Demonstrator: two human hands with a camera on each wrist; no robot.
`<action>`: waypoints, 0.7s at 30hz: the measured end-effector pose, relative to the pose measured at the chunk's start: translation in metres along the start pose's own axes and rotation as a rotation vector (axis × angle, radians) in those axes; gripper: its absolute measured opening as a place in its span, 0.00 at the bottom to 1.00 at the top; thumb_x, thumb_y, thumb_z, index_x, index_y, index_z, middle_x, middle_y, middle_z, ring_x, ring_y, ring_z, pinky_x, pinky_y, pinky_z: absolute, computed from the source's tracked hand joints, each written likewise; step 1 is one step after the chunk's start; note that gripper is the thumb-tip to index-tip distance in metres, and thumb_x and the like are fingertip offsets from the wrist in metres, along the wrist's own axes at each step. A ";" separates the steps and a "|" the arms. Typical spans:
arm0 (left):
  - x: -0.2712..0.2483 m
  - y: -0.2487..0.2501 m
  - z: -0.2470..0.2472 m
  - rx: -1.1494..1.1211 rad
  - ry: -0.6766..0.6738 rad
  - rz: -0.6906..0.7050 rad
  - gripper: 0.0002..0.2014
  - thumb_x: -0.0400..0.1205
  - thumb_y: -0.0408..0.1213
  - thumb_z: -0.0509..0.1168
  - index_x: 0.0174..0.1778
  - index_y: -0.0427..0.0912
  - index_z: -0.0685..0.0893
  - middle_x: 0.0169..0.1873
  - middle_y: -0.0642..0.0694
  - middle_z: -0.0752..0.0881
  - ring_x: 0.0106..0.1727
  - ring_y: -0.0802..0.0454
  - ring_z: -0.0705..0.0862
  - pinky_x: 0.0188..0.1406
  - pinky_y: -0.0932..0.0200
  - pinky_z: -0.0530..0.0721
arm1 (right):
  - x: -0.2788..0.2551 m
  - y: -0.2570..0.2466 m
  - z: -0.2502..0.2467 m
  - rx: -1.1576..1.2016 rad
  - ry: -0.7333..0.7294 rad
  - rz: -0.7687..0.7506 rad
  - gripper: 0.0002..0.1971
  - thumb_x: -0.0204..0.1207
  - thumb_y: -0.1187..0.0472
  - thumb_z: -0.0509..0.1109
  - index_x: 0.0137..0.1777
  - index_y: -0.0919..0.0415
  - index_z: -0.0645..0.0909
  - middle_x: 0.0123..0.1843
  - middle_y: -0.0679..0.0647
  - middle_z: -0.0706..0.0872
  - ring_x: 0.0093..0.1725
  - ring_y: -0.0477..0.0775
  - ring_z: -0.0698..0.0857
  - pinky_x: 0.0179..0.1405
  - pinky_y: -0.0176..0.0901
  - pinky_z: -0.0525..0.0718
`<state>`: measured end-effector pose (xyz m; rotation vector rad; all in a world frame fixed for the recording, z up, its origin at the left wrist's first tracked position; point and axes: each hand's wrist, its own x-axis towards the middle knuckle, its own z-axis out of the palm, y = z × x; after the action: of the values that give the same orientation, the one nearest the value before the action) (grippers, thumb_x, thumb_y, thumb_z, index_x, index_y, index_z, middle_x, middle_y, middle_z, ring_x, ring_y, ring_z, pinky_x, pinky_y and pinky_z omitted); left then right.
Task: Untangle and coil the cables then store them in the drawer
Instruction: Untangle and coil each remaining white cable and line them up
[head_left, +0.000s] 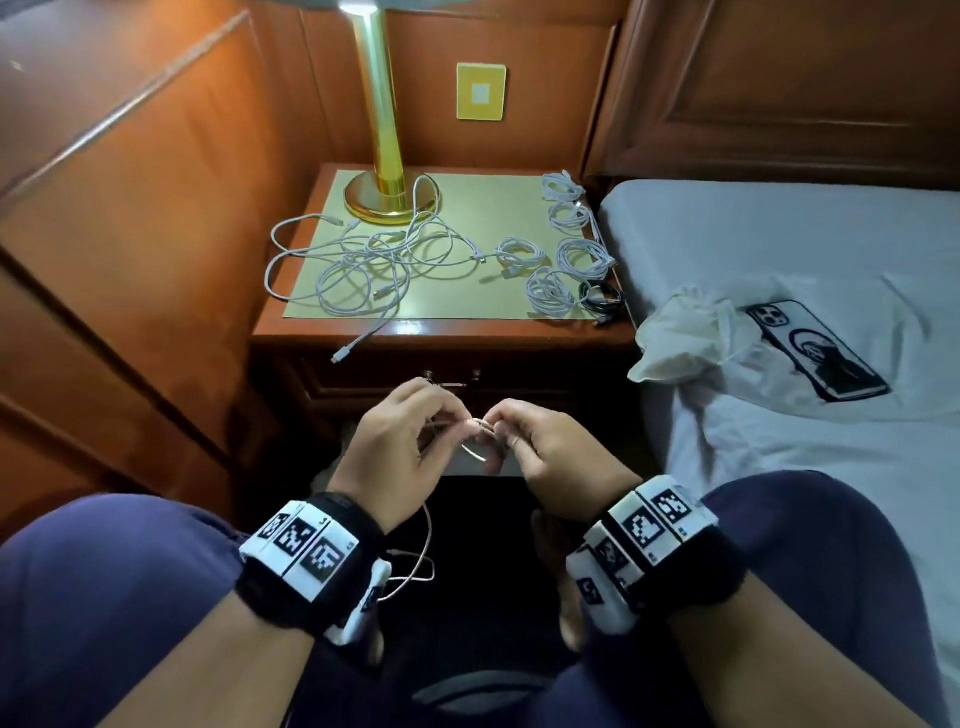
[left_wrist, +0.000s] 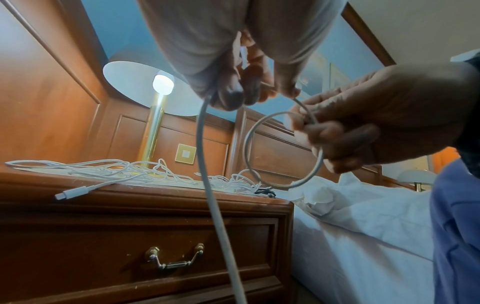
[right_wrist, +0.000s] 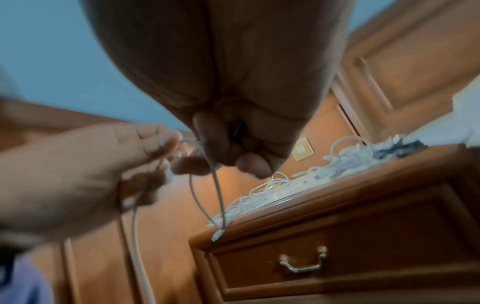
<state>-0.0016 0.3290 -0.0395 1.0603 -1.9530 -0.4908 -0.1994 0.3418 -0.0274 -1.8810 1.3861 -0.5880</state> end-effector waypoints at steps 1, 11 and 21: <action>0.001 -0.003 -0.001 0.002 0.013 -0.026 0.06 0.80 0.36 0.75 0.49 0.40 0.88 0.42 0.53 0.83 0.43 0.65 0.82 0.47 0.73 0.78 | 0.000 -0.002 -0.001 0.050 0.005 -0.007 0.10 0.88 0.62 0.59 0.53 0.54 0.82 0.36 0.45 0.88 0.36 0.41 0.82 0.39 0.36 0.76; 0.001 -0.014 -0.002 0.021 -0.101 -0.079 0.11 0.83 0.40 0.66 0.51 0.44 0.93 0.41 0.52 0.91 0.43 0.59 0.88 0.48 0.64 0.83 | -0.004 -0.014 -0.007 0.682 -0.072 0.160 0.21 0.81 0.79 0.52 0.60 0.68 0.86 0.48 0.60 0.91 0.34 0.52 0.88 0.39 0.41 0.86; 0.002 0.001 -0.003 -0.158 -0.075 -0.325 0.07 0.84 0.42 0.70 0.44 0.50 0.93 0.27 0.56 0.86 0.29 0.62 0.82 0.34 0.69 0.79 | -0.006 -0.008 -0.004 0.546 0.025 0.146 0.05 0.77 0.69 0.76 0.52 0.66 0.86 0.41 0.63 0.92 0.32 0.56 0.89 0.33 0.49 0.89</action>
<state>-0.0004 0.3279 -0.0365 1.2766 -1.7775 -0.8593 -0.1990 0.3479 -0.0180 -1.3302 1.2101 -0.8207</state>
